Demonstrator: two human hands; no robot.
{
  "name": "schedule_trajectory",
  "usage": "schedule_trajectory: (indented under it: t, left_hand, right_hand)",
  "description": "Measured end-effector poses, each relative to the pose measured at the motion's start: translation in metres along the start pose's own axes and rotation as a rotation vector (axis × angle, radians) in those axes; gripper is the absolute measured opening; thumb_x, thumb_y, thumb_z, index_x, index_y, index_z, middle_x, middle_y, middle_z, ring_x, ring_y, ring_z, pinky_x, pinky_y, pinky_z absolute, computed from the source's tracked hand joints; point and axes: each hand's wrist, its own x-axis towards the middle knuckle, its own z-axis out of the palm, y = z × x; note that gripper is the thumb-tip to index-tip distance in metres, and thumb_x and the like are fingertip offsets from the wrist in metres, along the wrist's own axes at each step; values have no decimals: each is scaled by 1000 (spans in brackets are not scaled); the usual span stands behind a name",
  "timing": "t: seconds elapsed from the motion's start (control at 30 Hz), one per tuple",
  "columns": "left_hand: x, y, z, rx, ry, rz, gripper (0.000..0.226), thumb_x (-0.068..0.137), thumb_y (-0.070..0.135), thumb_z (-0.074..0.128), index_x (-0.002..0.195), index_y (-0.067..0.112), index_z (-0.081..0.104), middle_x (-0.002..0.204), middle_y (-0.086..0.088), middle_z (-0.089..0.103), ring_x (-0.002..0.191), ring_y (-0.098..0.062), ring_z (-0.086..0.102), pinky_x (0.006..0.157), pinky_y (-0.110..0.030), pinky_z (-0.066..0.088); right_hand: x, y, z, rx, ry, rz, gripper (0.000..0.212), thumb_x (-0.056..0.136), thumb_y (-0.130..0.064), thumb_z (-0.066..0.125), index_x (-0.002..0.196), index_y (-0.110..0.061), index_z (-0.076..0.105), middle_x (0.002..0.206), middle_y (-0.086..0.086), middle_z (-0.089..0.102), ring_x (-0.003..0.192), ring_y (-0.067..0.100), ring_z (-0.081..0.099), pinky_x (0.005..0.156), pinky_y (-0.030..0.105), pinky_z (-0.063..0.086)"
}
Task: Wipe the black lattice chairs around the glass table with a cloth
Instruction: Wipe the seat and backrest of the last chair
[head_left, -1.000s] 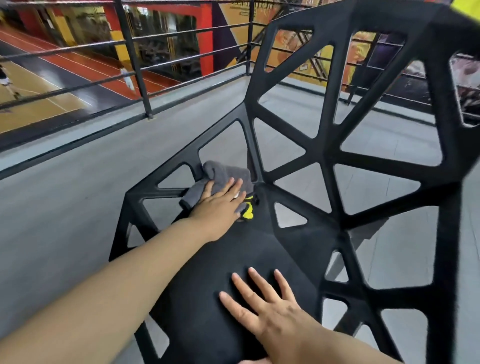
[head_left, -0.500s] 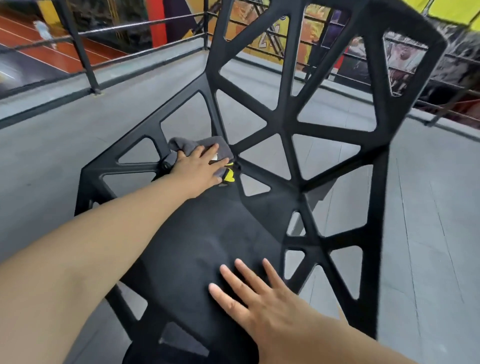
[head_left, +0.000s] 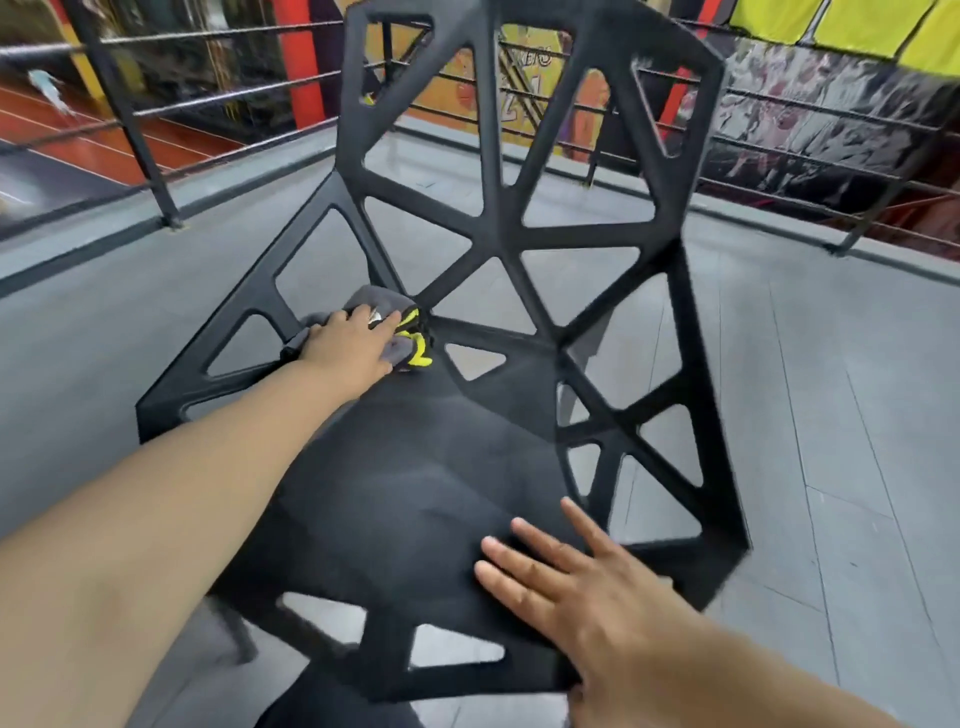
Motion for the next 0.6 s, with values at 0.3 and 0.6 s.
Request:
schedule_trajectory:
  t: [0.3,0.6]
  left_hand:
    - [-19,43,-16,-413,-41,96,42,82,31,34,109,27,65,122,-4,59,112,-28,52,96,-36,42]
    - [-123,142,-39,-673,-131,689,41,94,32,47,133,44,44,145,24,36,133,-11,38,103,-31,38]
  right_hand:
    - [-28,80,3,457,-17,210,85,77,-15,54,144,-52,15,151,-29,-1,139,-6,-12,114,25,-12]
    - [5,58,-30,877,694,682,53,96,-25,46,145,-32,26,146,-16,29,133,2,28,100,17,26]
